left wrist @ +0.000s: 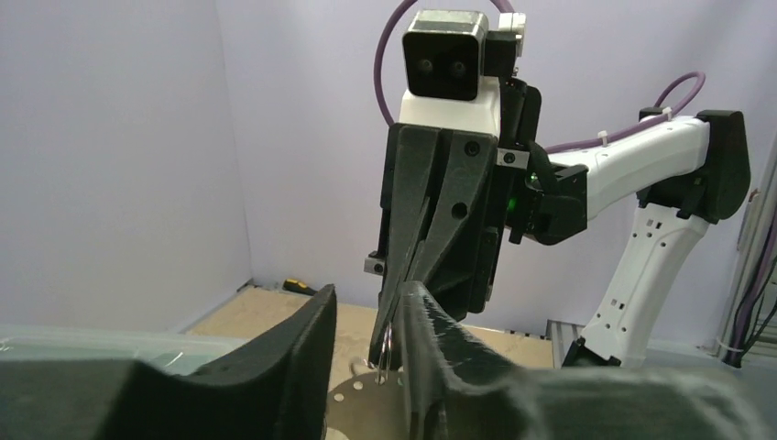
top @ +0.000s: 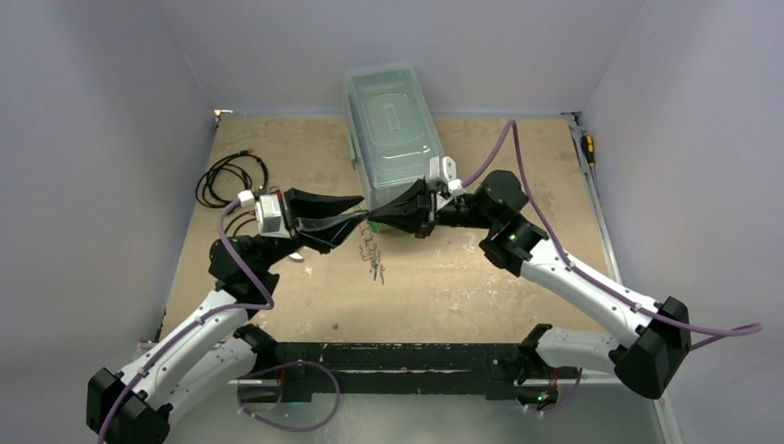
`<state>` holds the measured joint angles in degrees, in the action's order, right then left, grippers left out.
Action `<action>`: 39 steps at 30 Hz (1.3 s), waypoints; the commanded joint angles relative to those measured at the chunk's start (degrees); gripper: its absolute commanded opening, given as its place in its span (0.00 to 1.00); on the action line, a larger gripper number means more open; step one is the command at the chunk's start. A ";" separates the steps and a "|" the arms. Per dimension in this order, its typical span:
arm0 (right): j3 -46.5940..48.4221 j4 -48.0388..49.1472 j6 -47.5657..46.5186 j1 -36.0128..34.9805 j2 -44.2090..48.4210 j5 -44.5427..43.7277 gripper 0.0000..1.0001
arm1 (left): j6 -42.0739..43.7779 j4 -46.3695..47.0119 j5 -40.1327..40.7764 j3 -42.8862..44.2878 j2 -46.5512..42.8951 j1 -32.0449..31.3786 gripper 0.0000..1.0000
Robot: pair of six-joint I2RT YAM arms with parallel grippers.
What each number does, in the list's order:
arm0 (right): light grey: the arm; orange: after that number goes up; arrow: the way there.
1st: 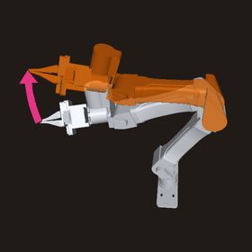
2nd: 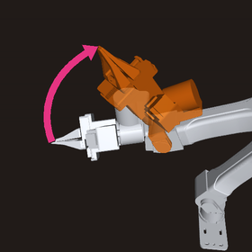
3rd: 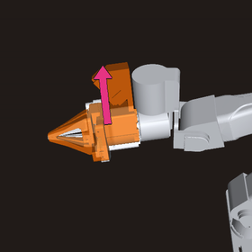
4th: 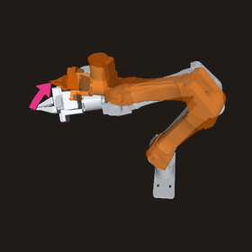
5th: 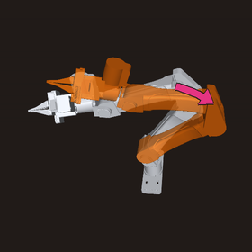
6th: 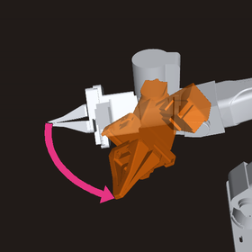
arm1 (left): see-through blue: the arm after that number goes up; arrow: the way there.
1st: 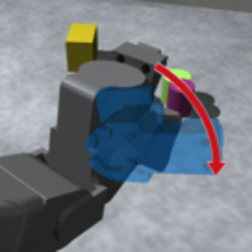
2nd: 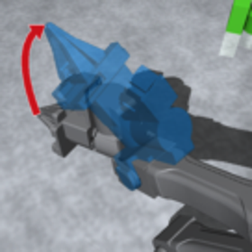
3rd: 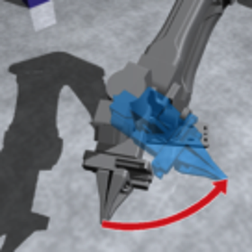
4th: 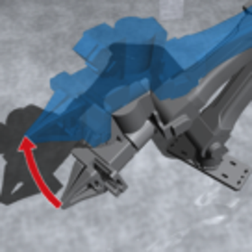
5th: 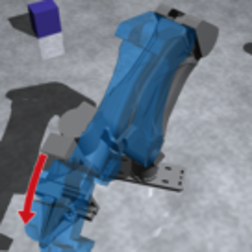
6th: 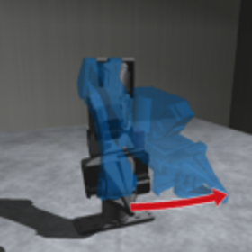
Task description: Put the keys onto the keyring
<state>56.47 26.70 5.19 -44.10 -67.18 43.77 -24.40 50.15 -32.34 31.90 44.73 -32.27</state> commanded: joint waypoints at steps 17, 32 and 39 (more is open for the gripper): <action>28.17 -66.06 -28.39 -0.37 -1.61 -22.66 0.00 | 43.23 -53.48 0.28 21.84 -0.02 -5.94 0.56; 29.24 -69.41 -27.06 -9.16 -1.76 -28.74 0.00 | 40.53 -53.89 -9.20 24.80 10.71 -7.48 0.39; 28.58 -68.27 -27.41 -9.26 -1.11 -29.64 0.00 | 40.59 -54.11 -12.46 24.56 11.41 -7.59 0.37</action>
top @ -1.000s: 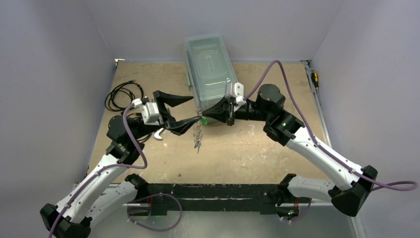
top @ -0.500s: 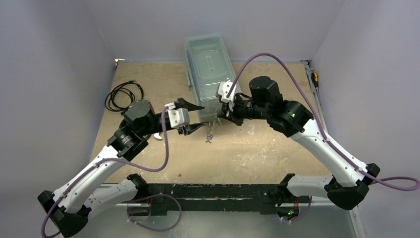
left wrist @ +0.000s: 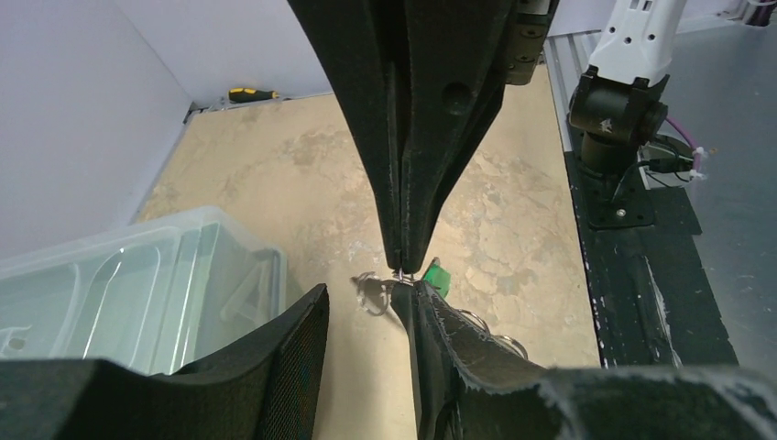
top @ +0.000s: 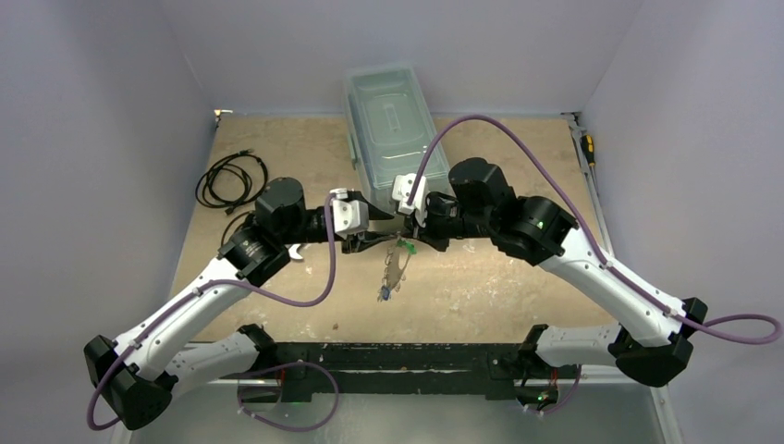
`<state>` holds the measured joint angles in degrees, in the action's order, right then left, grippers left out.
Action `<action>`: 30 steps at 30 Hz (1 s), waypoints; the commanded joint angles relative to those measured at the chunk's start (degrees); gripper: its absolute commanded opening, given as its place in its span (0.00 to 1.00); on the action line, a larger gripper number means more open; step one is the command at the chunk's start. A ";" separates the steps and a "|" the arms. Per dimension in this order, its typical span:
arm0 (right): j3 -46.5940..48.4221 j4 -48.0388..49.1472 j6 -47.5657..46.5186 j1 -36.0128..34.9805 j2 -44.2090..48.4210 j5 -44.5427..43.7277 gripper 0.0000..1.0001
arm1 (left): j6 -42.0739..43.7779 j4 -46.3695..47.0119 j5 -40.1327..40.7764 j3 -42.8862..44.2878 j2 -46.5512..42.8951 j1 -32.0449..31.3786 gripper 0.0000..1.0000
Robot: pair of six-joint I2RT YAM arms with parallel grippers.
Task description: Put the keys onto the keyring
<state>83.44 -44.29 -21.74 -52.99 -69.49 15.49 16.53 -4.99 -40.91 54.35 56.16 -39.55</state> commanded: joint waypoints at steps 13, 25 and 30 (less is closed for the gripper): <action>1.16 4.42 -0.54 -0.39 2.16 -0.95 0.00 | -1.59 2.38 -6.32 1.43 1.30 -0.26 0.37; 0.22 7.29 -0.48 -0.44 2.93 2.07 0.00 | -4.04 4.12 -6.99 1.11 3.59 -0.28 0.15; -0.89 9.15 -0.41 -0.38 3.43 3.66 0.00 | -4.82 5.71 -5.42 0.84 3.68 -0.22 0.00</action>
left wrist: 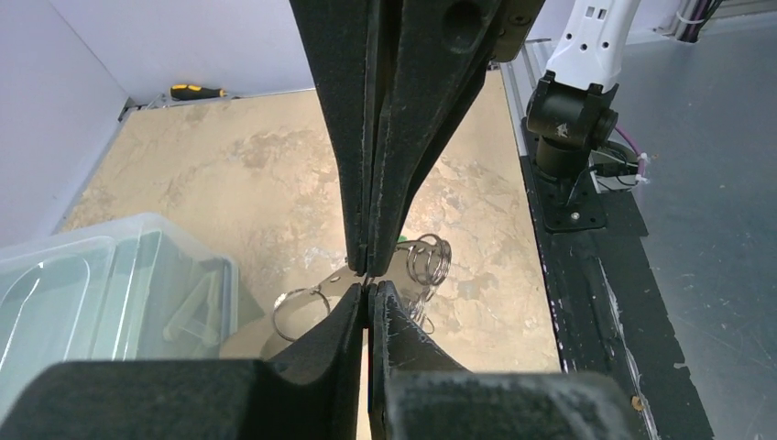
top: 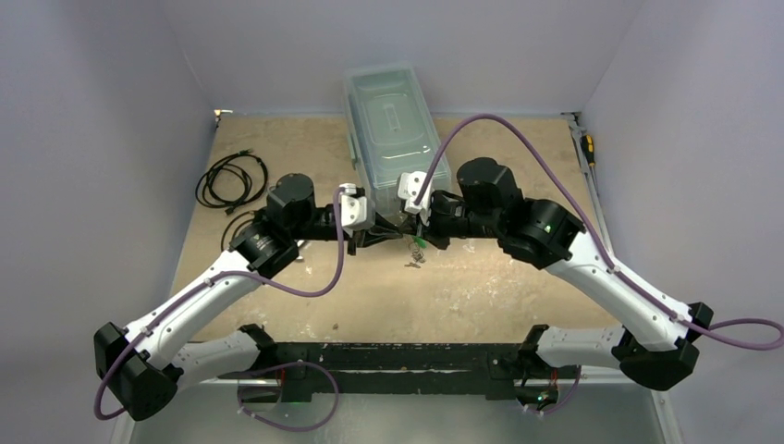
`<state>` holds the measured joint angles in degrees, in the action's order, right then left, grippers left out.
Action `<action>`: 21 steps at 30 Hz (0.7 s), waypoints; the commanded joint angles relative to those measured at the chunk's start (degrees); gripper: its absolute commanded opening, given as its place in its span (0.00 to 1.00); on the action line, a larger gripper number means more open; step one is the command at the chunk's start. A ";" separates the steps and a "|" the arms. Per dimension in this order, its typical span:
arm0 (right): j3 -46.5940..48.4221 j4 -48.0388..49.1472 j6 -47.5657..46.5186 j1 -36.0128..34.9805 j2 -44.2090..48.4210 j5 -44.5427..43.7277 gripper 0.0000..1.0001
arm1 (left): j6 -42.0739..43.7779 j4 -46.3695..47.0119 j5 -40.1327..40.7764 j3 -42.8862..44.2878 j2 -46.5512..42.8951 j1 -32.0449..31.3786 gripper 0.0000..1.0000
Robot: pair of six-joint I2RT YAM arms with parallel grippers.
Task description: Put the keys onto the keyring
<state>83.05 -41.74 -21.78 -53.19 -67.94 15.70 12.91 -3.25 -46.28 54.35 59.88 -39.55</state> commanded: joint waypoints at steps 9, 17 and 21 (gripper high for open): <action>-7.37 13.65 2.18 -0.18 6.27 2.23 0.01 | -4.60 10.76 5.73 -2.34 -3.32 0.05 0.00; -14.44 20.68 4.52 -0.16 13.99 -5.81 0.53 | -4.78 12.69 7.55 -4.33 -6.29 0.42 0.00; -19.05 24.89 5.37 -0.01 19.12 -11.54 0.60 | -4.56 12.61 8.18 -4.66 -7.38 0.44 0.00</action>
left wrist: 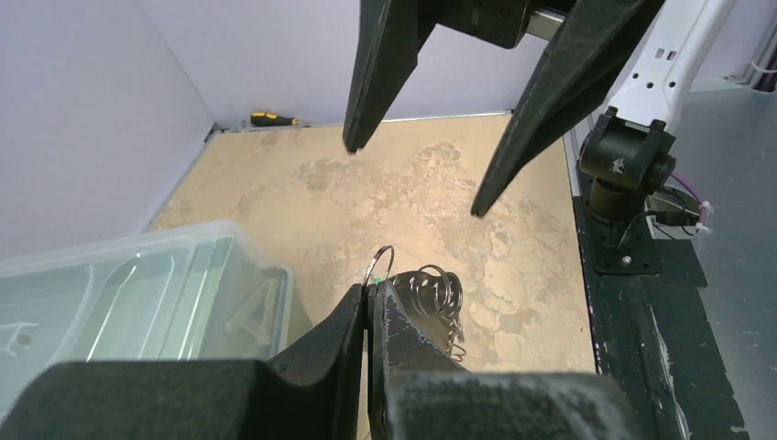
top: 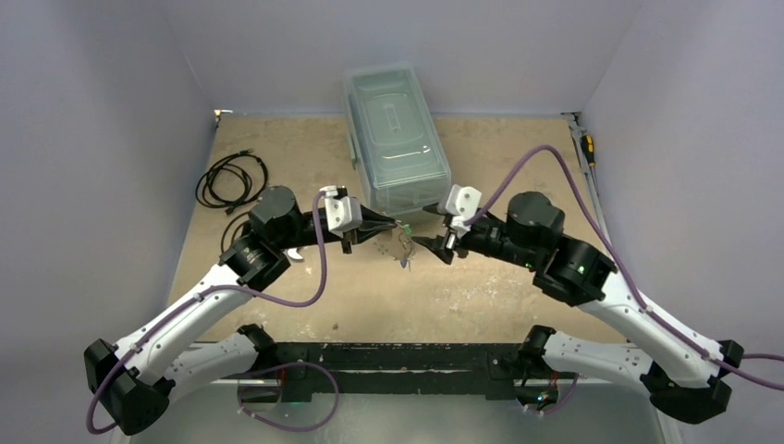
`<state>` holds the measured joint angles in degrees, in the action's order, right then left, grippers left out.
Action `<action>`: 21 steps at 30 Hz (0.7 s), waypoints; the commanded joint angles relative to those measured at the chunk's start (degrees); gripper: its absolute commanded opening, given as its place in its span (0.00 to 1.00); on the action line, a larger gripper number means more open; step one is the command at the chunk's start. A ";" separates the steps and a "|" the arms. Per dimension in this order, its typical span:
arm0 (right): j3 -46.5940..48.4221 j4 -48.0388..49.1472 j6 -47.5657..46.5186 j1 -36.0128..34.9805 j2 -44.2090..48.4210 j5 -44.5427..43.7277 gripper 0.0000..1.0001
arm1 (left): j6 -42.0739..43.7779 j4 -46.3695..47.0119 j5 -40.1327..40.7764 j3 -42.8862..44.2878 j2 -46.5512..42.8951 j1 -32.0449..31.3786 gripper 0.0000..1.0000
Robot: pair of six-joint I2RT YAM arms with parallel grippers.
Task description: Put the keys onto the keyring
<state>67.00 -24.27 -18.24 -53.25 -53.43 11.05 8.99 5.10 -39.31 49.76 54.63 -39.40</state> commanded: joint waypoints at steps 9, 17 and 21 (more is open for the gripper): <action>-8.00 7.03 3.74 0.26 3.68 -9.82 0.55 | 0.41 3.39 -1.09 0.28 -3.67 0.29 0.00; -9.16 6.99 9.39 0.26 2.40 -16.29 0.57 | -0.50 2.46 5.33 0.21 -3.60 0.26 0.00; -12.39 9.27 19.95 0.26 2.15 -20.50 0.58 | -2.12 0.01 12.85 -0.13 -2.84 0.23 0.28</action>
<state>57.39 -18.50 -9.67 -53.19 -51.75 -3.16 8.93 6.24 -34.50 49.74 51.53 -39.40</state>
